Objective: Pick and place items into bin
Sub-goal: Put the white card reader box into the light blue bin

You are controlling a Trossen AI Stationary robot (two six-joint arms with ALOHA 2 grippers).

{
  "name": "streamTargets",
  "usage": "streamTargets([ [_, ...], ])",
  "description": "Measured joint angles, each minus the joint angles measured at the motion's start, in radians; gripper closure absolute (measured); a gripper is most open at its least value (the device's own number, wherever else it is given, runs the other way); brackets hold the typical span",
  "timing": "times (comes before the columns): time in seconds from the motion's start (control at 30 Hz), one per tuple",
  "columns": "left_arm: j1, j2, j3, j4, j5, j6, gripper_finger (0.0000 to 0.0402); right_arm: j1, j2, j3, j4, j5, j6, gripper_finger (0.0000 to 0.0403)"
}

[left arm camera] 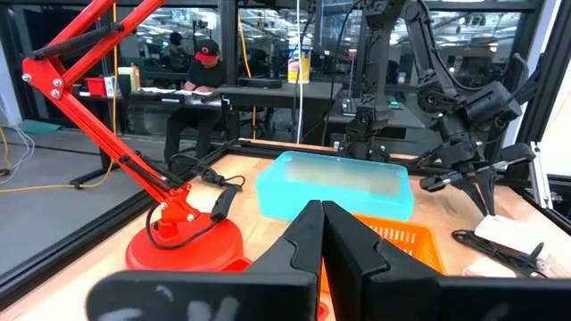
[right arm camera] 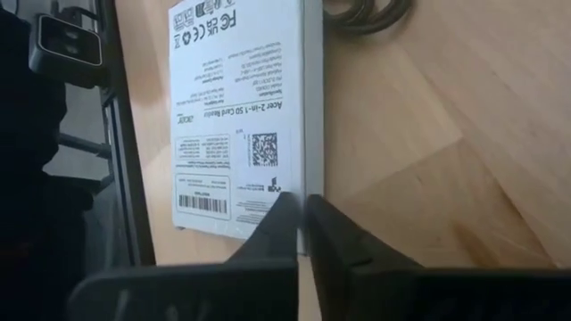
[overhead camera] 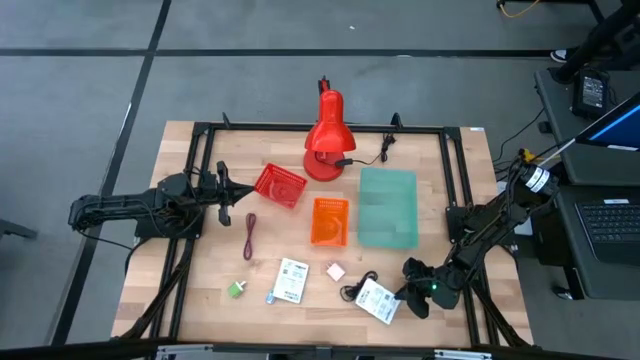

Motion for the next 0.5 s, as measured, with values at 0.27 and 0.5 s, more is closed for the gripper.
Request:
streamTargets([
  [0.27,0.000,0.000,0.000,0.000,0.000,-0.008,0.0398,0.000,0.002,-0.002,0.027,0.004,-0.040,0.0368],
  [0.5,0.000,0.000,0.000,0.000,0.000,-0.007,0.0398,-0.001,0.002,-0.002,0.050,0.029,-0.057,0.0309],
])
